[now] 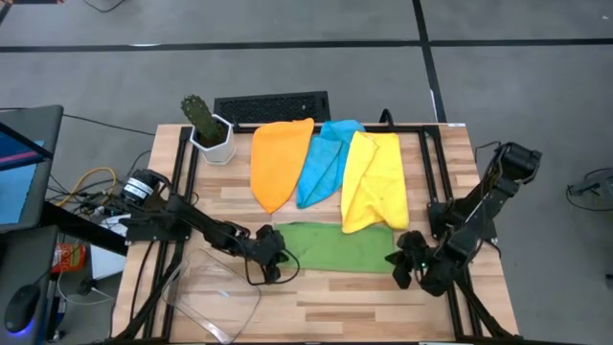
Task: Fold microfiber towels
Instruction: Fold the green microfiber towel
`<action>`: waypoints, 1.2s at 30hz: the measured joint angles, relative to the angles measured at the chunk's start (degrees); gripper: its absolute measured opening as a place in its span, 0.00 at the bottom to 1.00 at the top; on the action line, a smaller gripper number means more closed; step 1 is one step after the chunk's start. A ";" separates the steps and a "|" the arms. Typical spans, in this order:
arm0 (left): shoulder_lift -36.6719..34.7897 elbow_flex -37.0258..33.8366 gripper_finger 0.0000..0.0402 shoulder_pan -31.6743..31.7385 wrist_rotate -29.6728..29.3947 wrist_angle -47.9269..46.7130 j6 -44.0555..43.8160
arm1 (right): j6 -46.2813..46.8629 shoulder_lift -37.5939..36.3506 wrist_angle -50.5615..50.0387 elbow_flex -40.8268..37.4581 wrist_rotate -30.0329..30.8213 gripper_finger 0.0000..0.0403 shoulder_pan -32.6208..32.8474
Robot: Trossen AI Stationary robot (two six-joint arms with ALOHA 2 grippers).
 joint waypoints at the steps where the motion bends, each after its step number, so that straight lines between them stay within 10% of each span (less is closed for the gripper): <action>1: -0.45 -0.06 0.00 -0.02 0.18 -0.16 -0.22 | -1.53 -0.63 2.12 0.00 1.95 0.08 0.13; 9: -3.51 -0.02 0.00 -0.44 -1.58 0.79 0.25 | -21.59 7.18 27.15 0.11 7.68 0.03 -6.32; 22: -3.38 0.02 0.00 -0.44 -2.61 0.80 0.75 | -37.73 34.06 68.09 0.14 0.09 0.03 -15.20; 29: -3.38 0.09 0.00 -0.44 -2.68 -0.41 0.86 | -37.78 39.46 71.73 0.49 4.99 0.05 -13.73; 36: -5.24 2.05 0.00 -0.42 -2.84 2.12 2.03 | -38.76 35.28 64.42 0.47 -3.31 0.02 -15.84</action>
